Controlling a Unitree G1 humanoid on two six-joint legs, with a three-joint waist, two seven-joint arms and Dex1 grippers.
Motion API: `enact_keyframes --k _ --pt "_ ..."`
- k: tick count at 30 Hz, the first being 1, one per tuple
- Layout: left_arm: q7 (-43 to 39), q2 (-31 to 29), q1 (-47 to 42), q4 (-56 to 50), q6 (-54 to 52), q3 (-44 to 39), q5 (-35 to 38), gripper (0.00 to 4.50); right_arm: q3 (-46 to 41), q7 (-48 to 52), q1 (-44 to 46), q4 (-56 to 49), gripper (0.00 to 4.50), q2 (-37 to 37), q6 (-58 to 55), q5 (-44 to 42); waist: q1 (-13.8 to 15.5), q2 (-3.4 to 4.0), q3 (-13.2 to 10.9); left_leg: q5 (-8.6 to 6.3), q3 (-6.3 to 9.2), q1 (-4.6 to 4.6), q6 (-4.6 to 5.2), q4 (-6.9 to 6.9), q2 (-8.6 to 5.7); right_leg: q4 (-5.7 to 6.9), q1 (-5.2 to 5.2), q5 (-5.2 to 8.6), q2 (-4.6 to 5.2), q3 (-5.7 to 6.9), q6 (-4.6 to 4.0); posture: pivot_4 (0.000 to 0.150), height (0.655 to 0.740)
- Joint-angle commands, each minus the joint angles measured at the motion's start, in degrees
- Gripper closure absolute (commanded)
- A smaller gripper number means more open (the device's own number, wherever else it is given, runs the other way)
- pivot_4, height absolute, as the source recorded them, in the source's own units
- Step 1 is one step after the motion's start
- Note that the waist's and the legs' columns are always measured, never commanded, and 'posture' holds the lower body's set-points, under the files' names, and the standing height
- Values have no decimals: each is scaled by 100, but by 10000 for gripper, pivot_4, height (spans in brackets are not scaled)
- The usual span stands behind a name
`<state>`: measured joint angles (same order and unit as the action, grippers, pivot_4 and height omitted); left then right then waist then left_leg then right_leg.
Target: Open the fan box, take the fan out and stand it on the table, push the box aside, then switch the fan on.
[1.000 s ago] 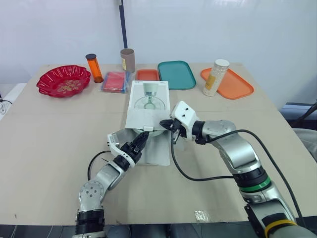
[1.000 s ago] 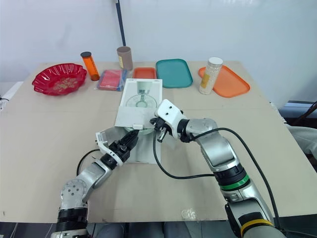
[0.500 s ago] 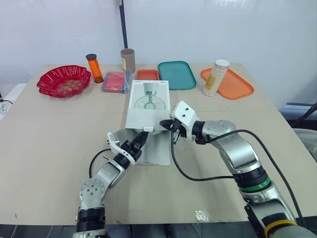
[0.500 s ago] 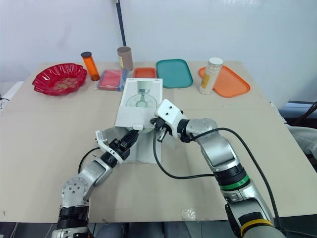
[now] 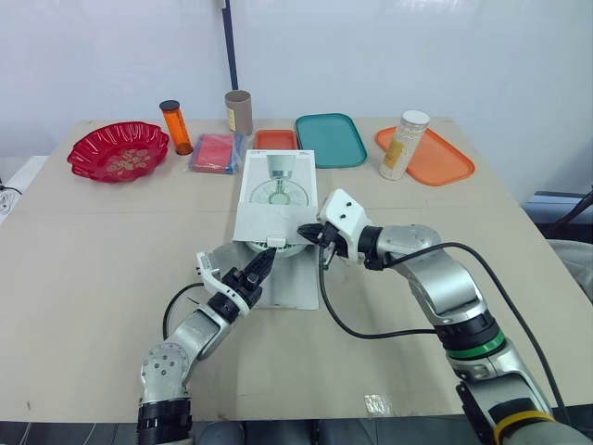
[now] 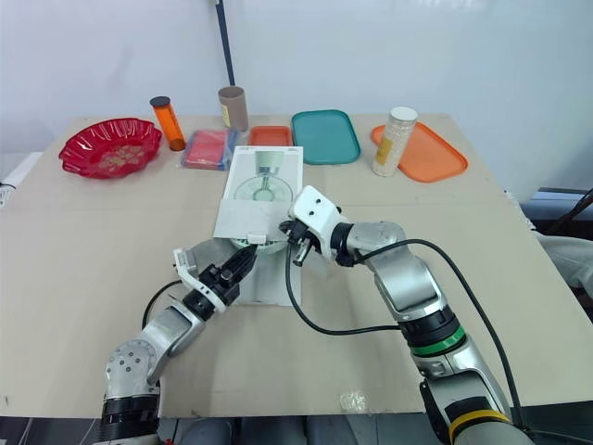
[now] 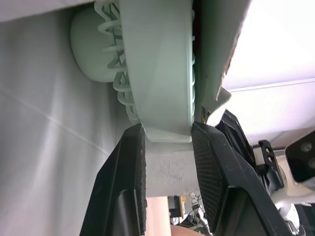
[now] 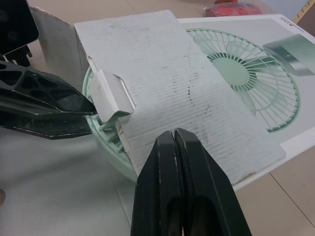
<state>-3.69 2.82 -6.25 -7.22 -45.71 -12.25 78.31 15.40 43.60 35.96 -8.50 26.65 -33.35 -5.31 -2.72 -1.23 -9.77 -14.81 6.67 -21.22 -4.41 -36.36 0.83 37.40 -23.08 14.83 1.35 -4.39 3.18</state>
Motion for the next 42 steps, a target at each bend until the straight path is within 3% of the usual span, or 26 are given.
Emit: enact_keyframes --k 1,14,16,20,42 --pt "218 -159 339 -240 -131 -157 246 35697 22 -1 20 29 45000 17 23 58 -2 0 0 0 0 0 0 1 1 0 0 0 0 0 0 1500 7400" --pt "225 -895 1691 -1344 -396 72 1057 35697 53 32 132 191 45000 -53 137 51 -8 1 -1 -4 -2 1 -2 4 6 -4 -2 2 -2 -1 0 1500 7400" --pt "192 -928 1734 -1406 -292 135 930 25899 66 34 141 228 45000 -69 170 57 -8 1 -1 -4 -3 1 -2 4 5 -5 -1 1 -2 -1 2 1500 7400" --pt "373 -889 1605 -1321 -87 174 842 13338 96 30 147 270 45000 -110 223 61 -7 1 -1 -4 -3 2 -2 4 6 -5 -1 1 -4 -1 1 1500 7400" --pt "-91 -794 913 -758 271 178 726 13338 88 36 78 211 45000 -125 272 165 2 1 -1 -3 -3 -2 -3 4 5 -7 -2 -14 -3 -1 -20 1500 7400"
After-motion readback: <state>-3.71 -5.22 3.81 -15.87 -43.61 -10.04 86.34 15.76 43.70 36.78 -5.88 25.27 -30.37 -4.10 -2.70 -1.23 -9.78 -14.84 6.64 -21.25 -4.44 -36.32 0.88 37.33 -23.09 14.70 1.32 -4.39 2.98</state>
